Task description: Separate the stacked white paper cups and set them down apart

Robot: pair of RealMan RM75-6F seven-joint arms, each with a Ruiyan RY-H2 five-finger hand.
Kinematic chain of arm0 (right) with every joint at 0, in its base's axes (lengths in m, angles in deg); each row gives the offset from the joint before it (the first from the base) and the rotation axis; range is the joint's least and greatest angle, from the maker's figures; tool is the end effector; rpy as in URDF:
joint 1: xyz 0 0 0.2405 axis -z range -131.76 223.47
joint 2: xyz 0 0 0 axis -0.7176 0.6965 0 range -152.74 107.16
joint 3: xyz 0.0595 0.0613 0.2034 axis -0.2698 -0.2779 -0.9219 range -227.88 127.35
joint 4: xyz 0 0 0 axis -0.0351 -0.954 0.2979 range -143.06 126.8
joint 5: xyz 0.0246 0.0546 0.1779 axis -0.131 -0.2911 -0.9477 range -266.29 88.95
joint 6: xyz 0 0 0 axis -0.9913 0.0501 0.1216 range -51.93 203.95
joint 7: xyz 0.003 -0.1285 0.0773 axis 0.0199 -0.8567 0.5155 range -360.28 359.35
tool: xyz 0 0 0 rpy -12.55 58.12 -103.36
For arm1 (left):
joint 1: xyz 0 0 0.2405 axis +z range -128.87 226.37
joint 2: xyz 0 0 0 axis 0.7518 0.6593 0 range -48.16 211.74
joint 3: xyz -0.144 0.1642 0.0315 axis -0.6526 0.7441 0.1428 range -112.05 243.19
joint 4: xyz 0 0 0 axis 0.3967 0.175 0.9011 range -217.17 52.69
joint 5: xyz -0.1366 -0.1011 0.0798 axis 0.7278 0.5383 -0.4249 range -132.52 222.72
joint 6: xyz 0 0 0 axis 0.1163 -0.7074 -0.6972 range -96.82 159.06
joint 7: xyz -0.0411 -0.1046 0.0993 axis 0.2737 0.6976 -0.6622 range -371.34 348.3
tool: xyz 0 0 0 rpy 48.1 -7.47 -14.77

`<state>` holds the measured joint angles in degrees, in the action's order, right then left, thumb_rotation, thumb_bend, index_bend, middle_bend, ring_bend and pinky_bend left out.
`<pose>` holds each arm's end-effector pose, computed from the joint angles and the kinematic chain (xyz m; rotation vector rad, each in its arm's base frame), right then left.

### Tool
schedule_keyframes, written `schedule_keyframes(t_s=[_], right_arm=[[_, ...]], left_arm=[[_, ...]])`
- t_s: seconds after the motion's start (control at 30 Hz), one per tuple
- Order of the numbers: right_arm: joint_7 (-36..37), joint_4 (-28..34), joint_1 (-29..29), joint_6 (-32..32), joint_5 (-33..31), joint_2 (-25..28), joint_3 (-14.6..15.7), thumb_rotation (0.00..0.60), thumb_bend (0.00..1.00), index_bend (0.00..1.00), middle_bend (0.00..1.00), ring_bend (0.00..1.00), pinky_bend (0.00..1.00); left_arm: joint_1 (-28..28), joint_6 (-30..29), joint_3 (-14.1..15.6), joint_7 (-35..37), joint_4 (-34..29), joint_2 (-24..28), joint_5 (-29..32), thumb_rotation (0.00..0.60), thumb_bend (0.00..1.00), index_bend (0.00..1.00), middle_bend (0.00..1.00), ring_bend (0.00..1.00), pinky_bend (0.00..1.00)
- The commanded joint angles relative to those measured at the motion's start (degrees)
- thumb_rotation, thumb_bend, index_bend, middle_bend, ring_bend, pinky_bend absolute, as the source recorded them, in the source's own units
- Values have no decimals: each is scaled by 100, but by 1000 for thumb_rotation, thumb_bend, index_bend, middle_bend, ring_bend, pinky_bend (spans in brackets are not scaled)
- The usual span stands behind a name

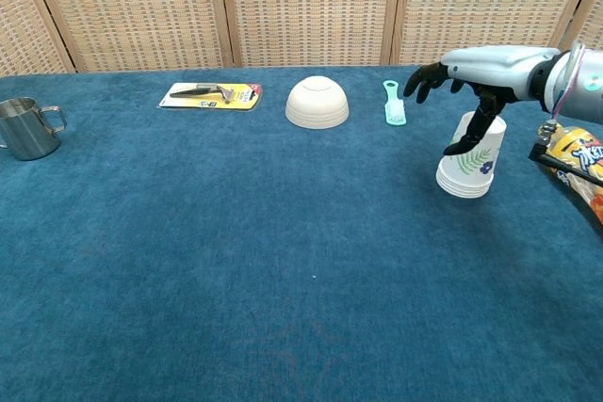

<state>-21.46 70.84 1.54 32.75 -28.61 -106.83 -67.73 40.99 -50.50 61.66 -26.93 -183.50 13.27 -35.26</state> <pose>-0.1328 -0.3666 0.0339 1.8502 -0.9206 0.8153 -0.2391 0.1944 0.1291 -1.4116 -0.9310 -0.8433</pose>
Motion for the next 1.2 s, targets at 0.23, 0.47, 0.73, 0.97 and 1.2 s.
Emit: schedule_keyframes(t_s=[0.23,0.47,0.73,0.97,1.2], right_arm=[[106,-79,-152,139,-306,171,122,600,358,293,392,275,360],[77,-128,-209,220,-581,320,262,600,358,313,398,288,360],[167,-248,-211,245,-560,367,488,600,419,431,529,399,522],[769,-400,-102,70,-99,286,503,600,484,514,603,470,588],[1857,-106,116,-261,411,489,288,600,521,529,616,480,588]], left_arm=[[-40,81,-14,-41,-14,4,137,600,57,0,0,0,0],[-65,121,0,-59,-26,11,166,600,56,0,0,0,0],[-81,136,16,-45,-23,17,169,600,56,0,0,0,0],[-93,156,25,-72,-12,-5,210,600,56,0,0,0,0],[-210,282,-65,40,54,-22,265,600,56,0,0,0,0]])
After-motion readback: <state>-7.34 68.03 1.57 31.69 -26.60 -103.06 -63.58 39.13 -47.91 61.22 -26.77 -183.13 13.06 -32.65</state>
